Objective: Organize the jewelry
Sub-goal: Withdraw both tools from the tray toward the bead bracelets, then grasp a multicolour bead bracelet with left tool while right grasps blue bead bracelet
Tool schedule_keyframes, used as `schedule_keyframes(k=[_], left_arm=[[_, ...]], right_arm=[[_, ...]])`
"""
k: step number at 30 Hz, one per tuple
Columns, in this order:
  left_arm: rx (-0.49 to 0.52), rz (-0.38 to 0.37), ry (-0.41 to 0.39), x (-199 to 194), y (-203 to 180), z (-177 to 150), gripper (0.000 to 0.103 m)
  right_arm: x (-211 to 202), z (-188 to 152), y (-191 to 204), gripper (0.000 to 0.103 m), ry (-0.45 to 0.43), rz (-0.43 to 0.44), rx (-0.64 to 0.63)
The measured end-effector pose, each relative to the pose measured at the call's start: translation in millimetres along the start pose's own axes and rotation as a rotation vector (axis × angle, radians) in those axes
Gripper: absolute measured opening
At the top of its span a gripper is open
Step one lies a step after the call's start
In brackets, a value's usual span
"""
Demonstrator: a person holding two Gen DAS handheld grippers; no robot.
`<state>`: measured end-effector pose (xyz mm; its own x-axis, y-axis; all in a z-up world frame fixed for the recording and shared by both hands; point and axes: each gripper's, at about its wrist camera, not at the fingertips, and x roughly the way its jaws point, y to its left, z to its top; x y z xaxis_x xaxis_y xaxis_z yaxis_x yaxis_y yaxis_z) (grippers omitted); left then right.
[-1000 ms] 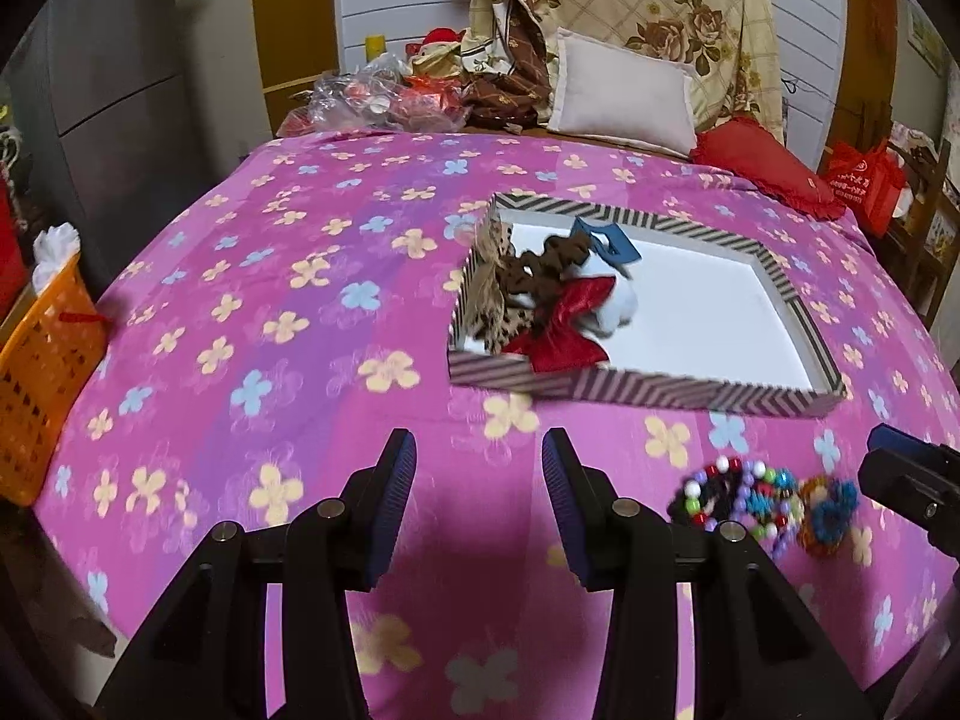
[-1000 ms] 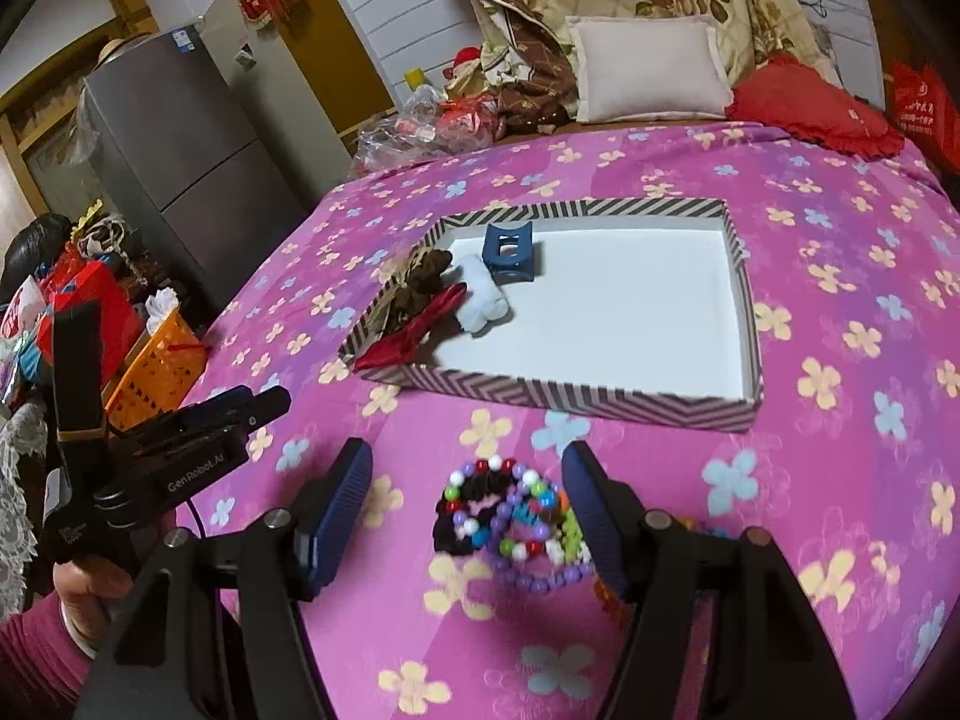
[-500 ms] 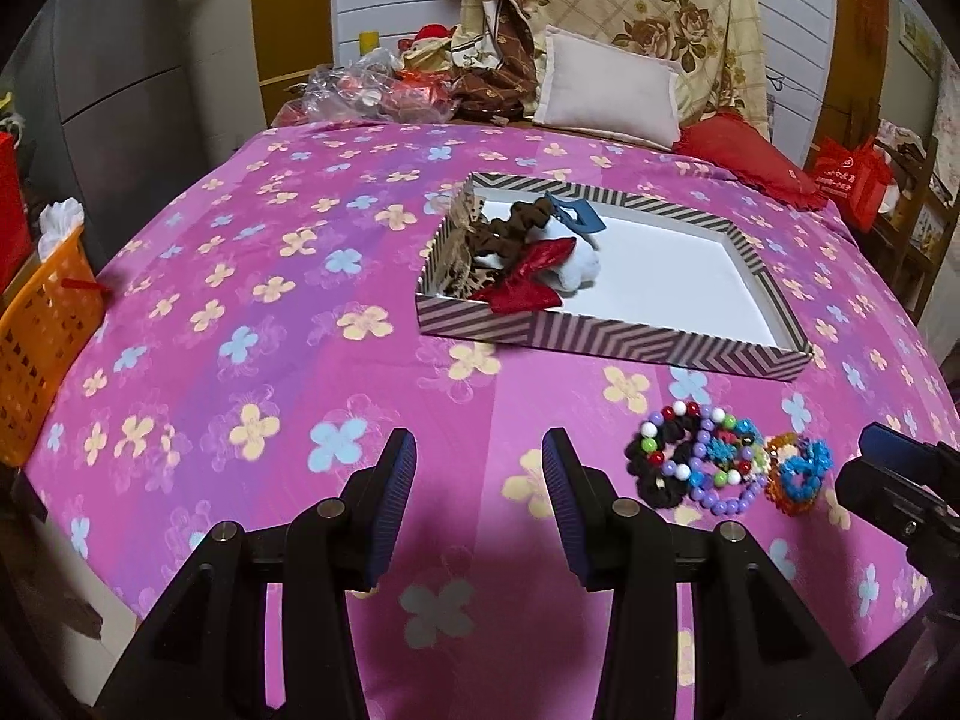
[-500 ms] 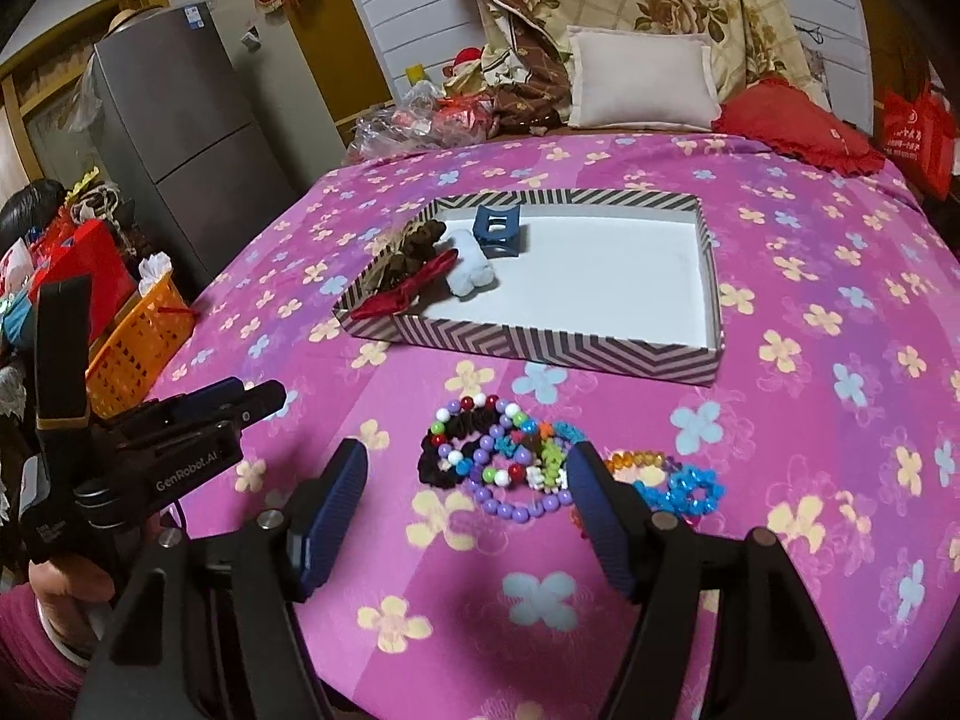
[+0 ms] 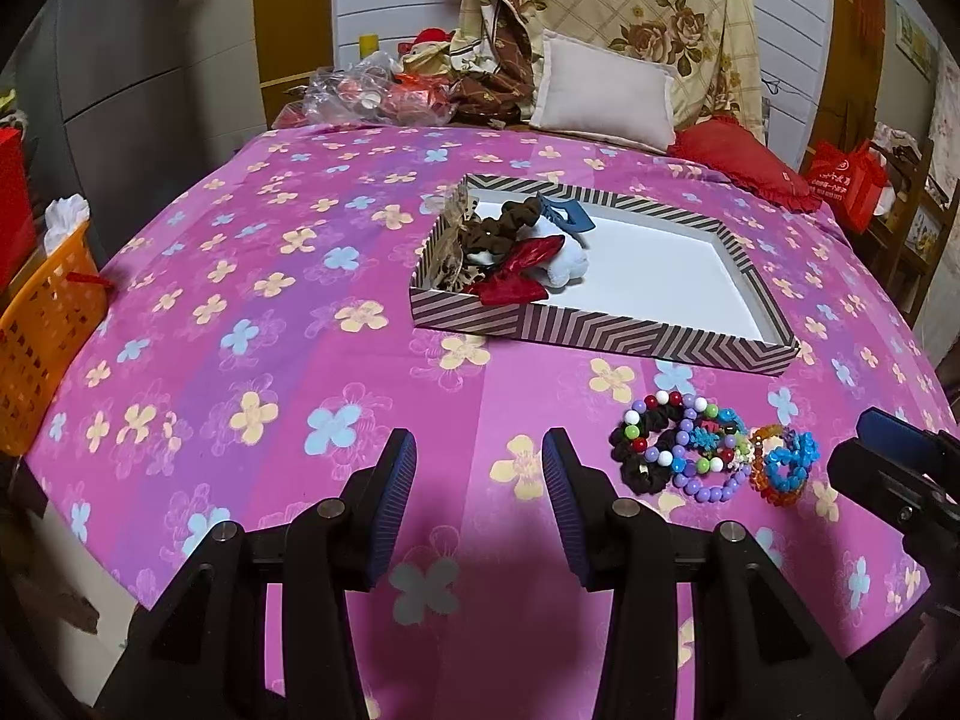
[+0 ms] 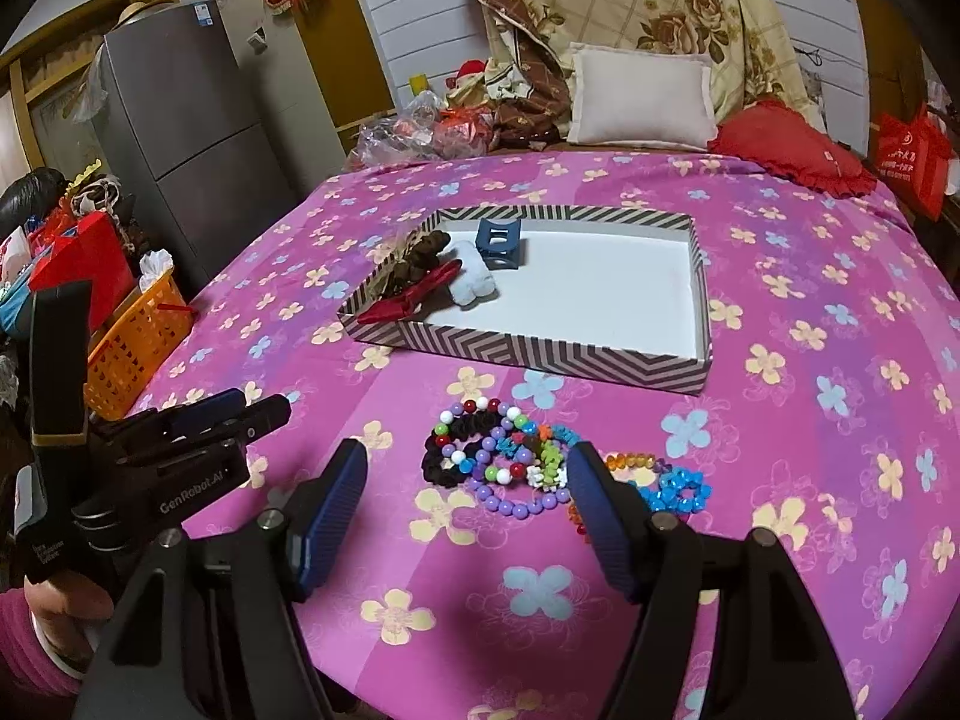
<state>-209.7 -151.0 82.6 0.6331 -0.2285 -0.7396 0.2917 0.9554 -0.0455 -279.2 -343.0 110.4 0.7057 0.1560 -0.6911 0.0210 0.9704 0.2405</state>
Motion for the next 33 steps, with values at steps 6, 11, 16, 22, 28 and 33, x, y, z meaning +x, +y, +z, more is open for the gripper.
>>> schedule_keyframes(k=[6,11,16,22,28,33], left_arm=[[0.000,0.000,0.003,-1.5,0.3,-2.1,0.045],[-0.007,-0.009,0.013,-2.9,-1.3,-5.2,0.045],[-0.038,-0.086,0.036,1.7,-2.3,-5.4,0.045],[-0.049,-0.182,0.105,16.6,-10.2,-4.6,0.045],[-0.052,-0.252,0.162,40.8,-18.4,4.3,0.045],[-0.013,-0.302,0.193,58.6,-31.4,13.1,0.045]], right_arm=[[-0.1,-1.0,-1.0,0.074,0.008,-0.006,0.010],[-1.5,-3.0,-6.8,0.075,0.014,-0.023,0.014],[-1.5,-8.5,-16.4,0.075,0.030,-0.047,0.001],[0.7,-19.1,-29.6,0.069,0.049,-0.054,0.000],[6.3,-25.4,-42.1,0.057,0.067,-0.072,-0.001],[8.5,-25.6,-50.5,0.057,0.065,-0.076,0.010]])
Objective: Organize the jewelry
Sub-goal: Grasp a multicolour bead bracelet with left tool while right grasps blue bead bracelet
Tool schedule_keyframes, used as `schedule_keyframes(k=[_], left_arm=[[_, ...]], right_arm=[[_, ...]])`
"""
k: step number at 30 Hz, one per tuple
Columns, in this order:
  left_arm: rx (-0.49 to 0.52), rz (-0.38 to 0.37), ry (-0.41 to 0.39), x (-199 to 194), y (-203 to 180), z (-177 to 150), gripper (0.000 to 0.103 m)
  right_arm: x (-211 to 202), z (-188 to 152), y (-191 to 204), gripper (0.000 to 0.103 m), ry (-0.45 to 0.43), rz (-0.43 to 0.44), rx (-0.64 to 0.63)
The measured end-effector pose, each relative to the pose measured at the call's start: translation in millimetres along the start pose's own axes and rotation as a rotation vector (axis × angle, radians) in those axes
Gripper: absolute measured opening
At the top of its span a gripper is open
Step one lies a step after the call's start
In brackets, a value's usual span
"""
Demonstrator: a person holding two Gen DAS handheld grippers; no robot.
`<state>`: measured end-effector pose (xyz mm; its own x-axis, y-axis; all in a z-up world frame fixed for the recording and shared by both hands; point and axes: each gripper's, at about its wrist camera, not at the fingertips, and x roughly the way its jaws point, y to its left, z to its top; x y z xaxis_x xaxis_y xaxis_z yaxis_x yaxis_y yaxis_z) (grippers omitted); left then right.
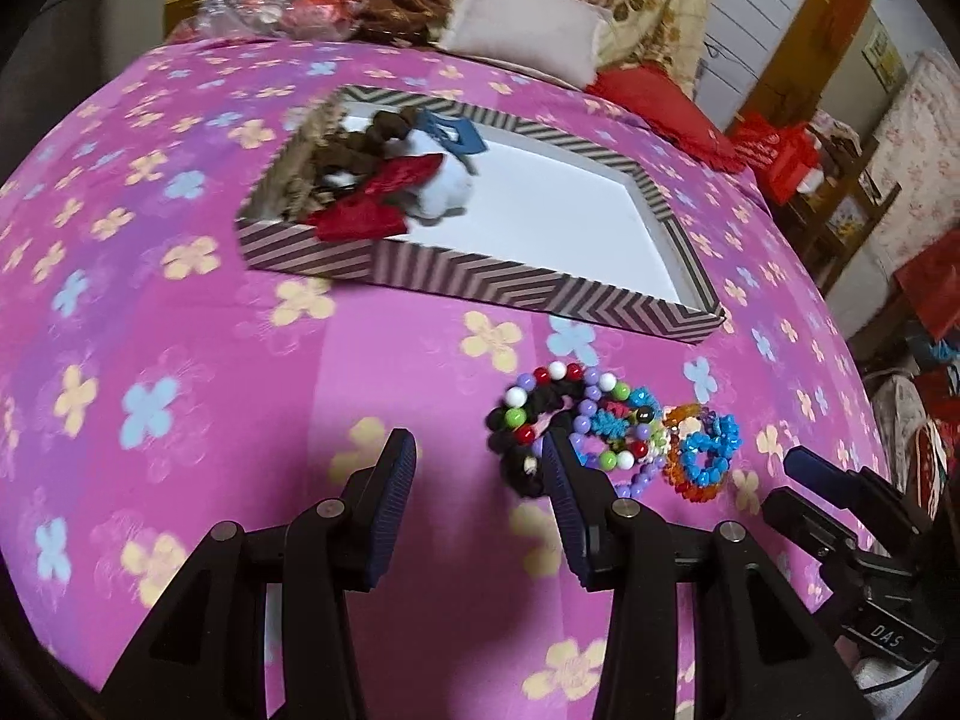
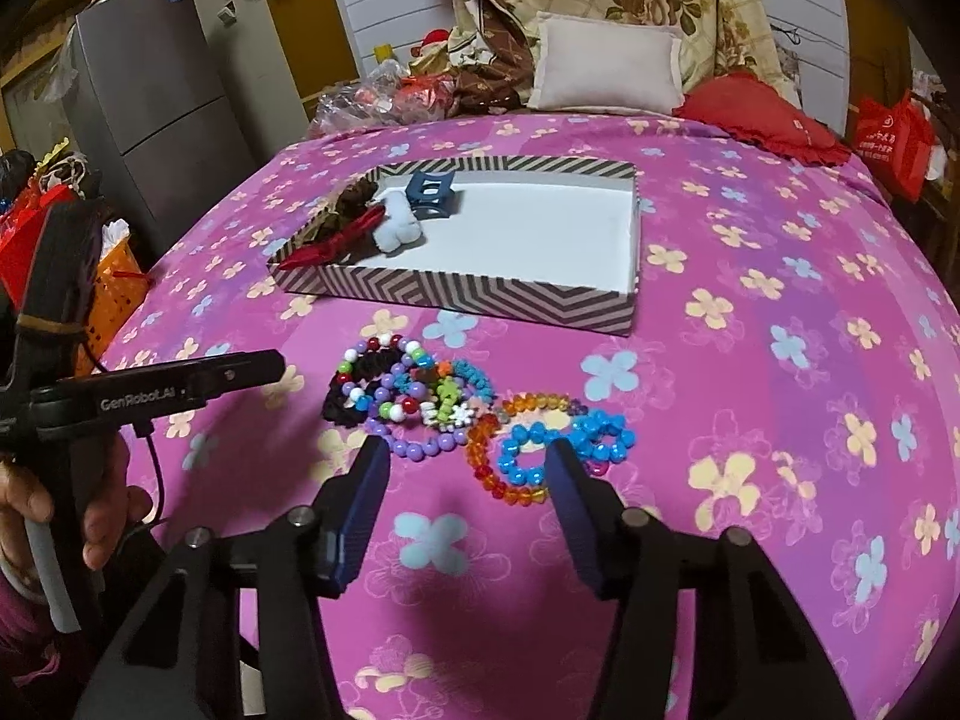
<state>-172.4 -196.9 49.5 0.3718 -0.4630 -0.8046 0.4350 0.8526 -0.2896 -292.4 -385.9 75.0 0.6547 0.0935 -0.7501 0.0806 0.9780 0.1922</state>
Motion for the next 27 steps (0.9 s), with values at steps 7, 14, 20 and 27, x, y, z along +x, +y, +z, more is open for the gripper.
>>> schedule_keyframes(k=[7,14,20,27], left_arm=[[0.090,-0.009,0.028,25.4,-14.0,10.2,0.045],[0.139,-0.055,0.049,44.6,-22.2,16.4,0.016],[0.138,-0.109,-0.016,19.4,-18.4,20.1,0.009],[0.099,-0.097,-0.090,-21.5,3.9,32.5,0.009]], right_arm=[[1.3,-3.0,-21.7,0.057,0.007,-0.003,0.045],[8.0,-6.1,-36.2,0.057,0.015,-0.002,0.074],[16.7,-6.9,-42.8,0.057,0.028,-0.013,0.080],[31.4,-2.0,-48.4,0.055,0.049,-0.052,0.074]])
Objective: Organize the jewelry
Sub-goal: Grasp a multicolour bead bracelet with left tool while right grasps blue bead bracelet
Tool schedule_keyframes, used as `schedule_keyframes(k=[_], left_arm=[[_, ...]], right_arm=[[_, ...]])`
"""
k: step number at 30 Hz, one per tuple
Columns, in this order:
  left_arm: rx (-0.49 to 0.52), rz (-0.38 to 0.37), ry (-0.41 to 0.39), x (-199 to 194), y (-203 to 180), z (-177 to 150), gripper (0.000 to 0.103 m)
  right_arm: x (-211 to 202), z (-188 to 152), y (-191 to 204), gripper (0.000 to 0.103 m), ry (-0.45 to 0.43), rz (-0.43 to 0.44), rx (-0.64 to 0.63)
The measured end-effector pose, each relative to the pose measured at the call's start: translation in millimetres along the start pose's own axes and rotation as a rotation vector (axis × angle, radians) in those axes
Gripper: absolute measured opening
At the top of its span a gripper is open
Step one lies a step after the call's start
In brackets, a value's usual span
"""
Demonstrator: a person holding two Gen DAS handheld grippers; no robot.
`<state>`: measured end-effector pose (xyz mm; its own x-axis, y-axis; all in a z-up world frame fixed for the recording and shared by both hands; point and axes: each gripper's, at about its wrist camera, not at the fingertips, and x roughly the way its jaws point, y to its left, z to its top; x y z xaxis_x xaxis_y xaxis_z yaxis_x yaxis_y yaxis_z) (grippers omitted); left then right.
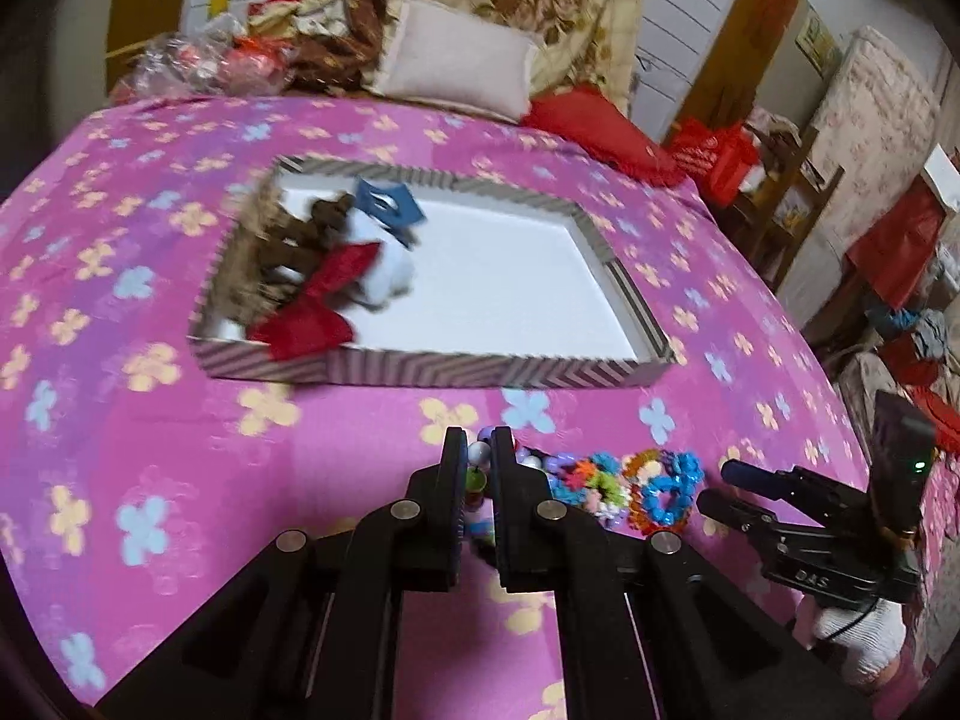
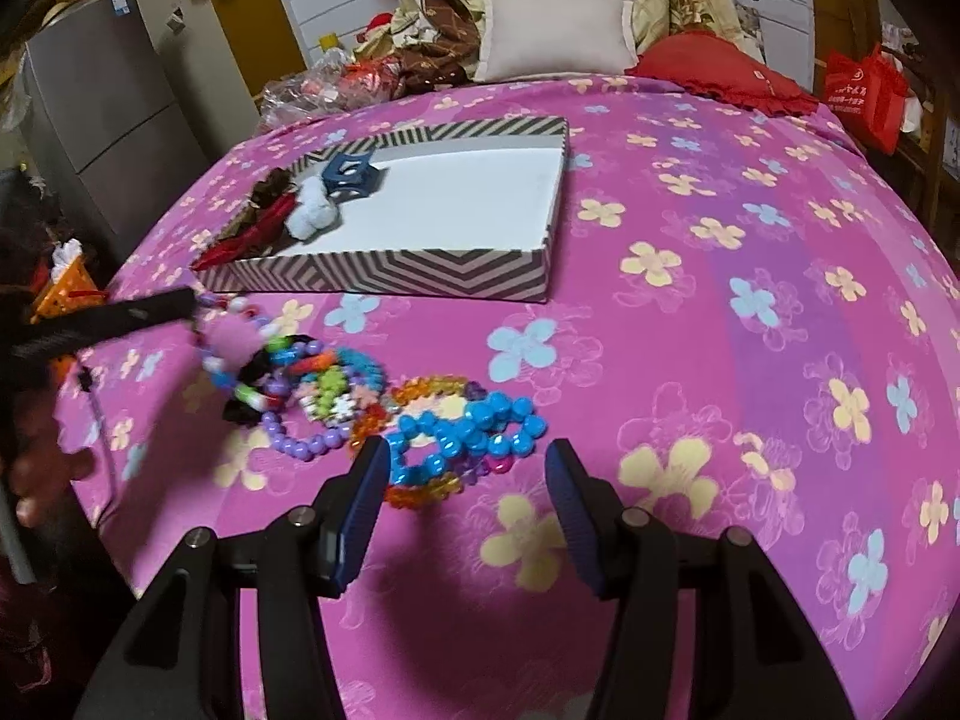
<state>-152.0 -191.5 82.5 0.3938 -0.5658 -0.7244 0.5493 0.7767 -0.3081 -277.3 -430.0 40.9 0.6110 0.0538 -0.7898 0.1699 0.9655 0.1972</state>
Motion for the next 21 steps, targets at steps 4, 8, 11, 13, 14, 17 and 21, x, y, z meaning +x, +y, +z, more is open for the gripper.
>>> schedule_keyframes(k=[4,8,11,13,14,17,21], left_arm=[[-0.002,0.051,-0.033,-17.4,9.7,0.7,0.009],[0.009,0.095,-0.058,-30.9,13.6,-1.7,0.009],[0.008,0.105,-0.071,-39.2,16.5,-2.5,0.009],[0.005,0.111,-0.080,-44.6,17.9,-2.9,0.009],[0.001,0.110,-0.085,-47.0,19.2,-2.2,0.009],[-0.007,0.109,-0.091,-50.7,20.1,-0.5,0.009],[-0.008,0.103,-0.101,-56.4,17.4,1.8,0.009]], right_arm=[[11.3,2.5,0.1,0.052,0.023,-0.002,-0.015],[22.2,2.9,3.9,0.052,0.039,-0.003,-0.024],[23.7,1.4,6.2,0.029,0.027,-0.021,-0.048],[19.5,0.6,5.4,0.015,0.015,0.018,-0.049],[16.3,0.6,5.6,0.011,0.010,0.031,-0.052],[4.6,3.2,7.5,0.011,-0.007,0.037,-0.063],[-10.2,8.7,9.0,0.011,-0.035,0.066,-0.055]])
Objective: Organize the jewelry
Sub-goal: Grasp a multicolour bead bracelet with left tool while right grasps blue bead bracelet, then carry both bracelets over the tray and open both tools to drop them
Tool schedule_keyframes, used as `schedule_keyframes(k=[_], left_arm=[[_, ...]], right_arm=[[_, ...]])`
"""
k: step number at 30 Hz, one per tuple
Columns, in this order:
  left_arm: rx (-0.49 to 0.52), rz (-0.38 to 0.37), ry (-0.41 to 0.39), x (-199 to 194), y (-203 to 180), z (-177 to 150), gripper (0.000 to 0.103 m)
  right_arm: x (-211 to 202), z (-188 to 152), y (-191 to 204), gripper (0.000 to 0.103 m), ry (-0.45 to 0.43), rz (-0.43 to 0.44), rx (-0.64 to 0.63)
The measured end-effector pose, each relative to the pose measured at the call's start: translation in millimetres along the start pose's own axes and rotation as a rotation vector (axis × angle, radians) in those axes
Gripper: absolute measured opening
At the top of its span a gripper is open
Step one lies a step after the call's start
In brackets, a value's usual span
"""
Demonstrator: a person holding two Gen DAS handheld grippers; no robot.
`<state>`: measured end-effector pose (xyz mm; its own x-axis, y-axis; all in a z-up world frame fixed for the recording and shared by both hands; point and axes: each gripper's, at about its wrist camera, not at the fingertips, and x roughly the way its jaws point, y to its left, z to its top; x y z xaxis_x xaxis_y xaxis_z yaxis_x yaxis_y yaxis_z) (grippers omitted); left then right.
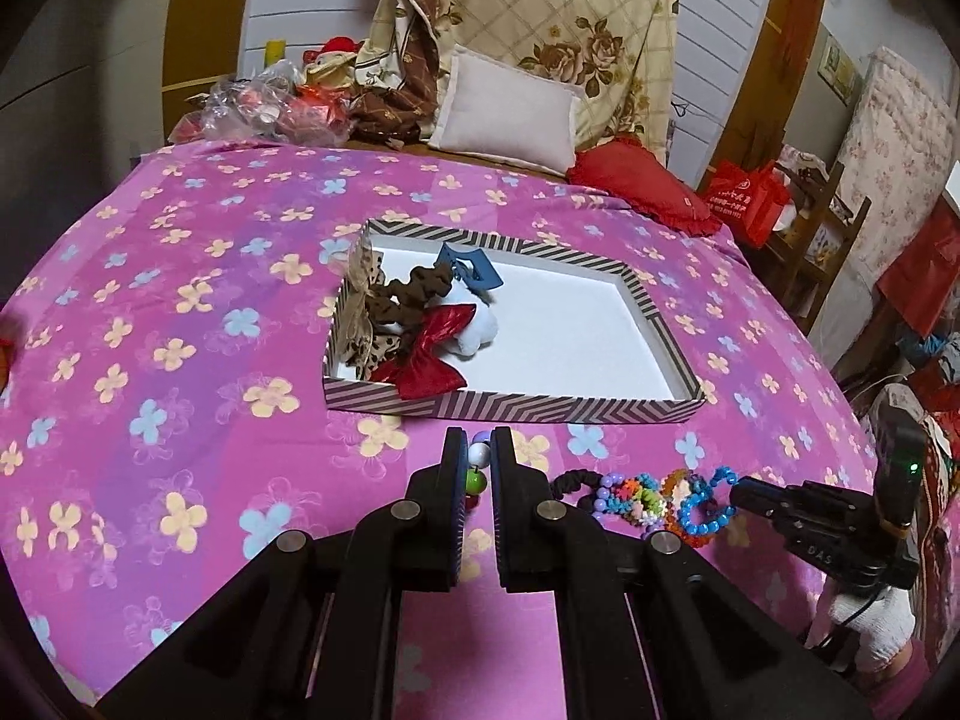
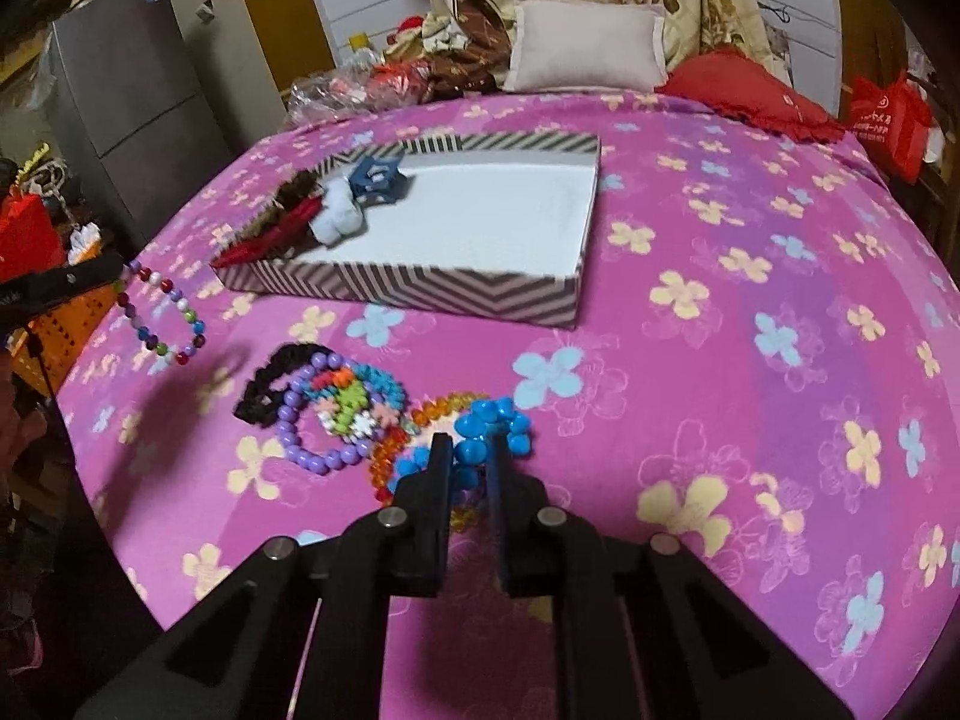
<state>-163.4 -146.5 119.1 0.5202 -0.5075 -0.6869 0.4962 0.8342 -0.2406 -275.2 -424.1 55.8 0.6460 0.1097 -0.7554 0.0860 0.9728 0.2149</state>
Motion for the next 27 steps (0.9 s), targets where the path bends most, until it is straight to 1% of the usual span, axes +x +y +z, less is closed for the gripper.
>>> schedule_keyframes(k=[4,11,15,20,24,27], left_arm=[[0.006,0.004,-0.011,-4.6,-2.8,6.8,0.009],[0.003,0.005,-0.020,-5.9,-6.9,24.7,0.009],[0.016,0.021,-0.015,0.5,-13.0,36.2,0.009],[0.044,0.050,-0.021,12.4,-23.9,50.3,0.009],[0.059,0.059,-0.023,27.1,-36.5,64.1,0.009],[0.051,0.045,-0.012,34.8,-38.6,68.9,0.009]], right_arm=[[-16.9,12.9,6.2,0.011,-0.041,0.035,-0.008],[-29.2,38.1,14.8,0.011,-0.081,0.046,-0.044],[-31.3,54.7,19.0,0.011,-0.098,0.039,-0.071],[-25.1,82.2,25.5,0.011,-0.111,0.037,-0.101],[-8.7,104.8,30.7,0.011,-0.108,0.030,-0.116],[5.6,116.3,30.9,0.011,-0.097,0.047,-0.099]])
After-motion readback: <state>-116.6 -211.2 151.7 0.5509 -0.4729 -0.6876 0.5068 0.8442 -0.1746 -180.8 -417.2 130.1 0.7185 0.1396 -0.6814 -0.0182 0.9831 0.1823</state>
